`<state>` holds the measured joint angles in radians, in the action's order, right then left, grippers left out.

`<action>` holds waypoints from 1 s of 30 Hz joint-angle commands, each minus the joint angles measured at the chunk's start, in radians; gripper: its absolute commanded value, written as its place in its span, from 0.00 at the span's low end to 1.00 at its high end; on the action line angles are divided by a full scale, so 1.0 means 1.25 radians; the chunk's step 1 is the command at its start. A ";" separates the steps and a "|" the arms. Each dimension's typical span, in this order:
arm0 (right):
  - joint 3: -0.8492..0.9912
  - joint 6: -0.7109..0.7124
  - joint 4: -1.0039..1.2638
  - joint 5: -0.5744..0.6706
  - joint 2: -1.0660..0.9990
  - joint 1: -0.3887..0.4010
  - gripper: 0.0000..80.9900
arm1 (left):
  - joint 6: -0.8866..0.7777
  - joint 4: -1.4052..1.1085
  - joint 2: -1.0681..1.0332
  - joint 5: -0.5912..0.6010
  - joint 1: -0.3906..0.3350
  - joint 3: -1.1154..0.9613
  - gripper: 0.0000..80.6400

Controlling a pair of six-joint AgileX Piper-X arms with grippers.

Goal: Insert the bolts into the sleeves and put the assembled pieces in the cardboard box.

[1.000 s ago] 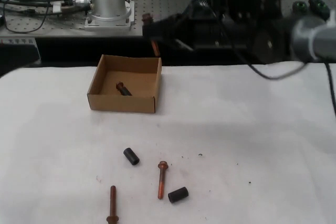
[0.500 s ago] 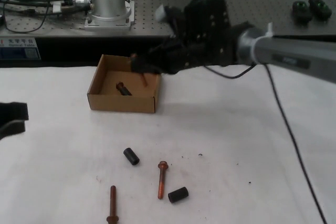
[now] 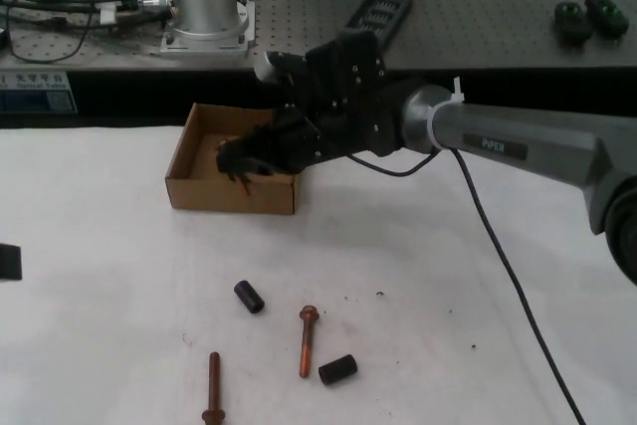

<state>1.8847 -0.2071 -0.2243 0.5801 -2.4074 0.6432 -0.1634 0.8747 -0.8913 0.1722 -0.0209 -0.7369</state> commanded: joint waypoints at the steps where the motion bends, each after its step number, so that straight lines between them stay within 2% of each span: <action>1: 0.034 -0.002 0.005 0.003 0.003 -0.002 0.06 | 0.022 0.007 0.029 -0.022 -0.033 -0.005 0.00; 4: 0.061 0.003 0.005 -0.004 0.003 -0.003 0.06 | 0.022 0.014 0.029 -0.013 -0.058 -0.002 0.00; 7: 0.081 0.037 0.006 -0.056 0.003 -0.004 0.06 | 0.022 0.005 0.029 0.047 -0.075 0.019 0.00; 10: 0.084 0.056 0.006 -0.086 -0.001 -0.011 0.06 | 0.020 0.005 0.029 0.109 -0.077 0.053 0.00; 13: 0.087 0.056 0.006 -0.097 -0.011 -0.020 0.06 | -0.016 0.005 0.029 0.123 -0.077 0.060 0.00; 16: 0.087 0.054 0.005 -0.111 -0.016 -0.029 0.06 | -0.024 -0.041 0.029 0.195 -0.077 0.060 0.00; 20: 0.090 0.054 0.007 -0.157 -0.016 -0.039 0.06 | -0.098 -0.115 0.029 0.262 -0.077 0.060 0.00; 30: 0.089 0.056 0.005 -0.144 -0.016 -0.047 0.06 | -0.134 -0.187 0.029 0.267 -0.077 0.060 0.00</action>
<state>1.9752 -0.1489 -0.2280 0.3765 -2.4360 0.5939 -0.3194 0.6617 -0.8640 0.4976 -0.1119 -0.6556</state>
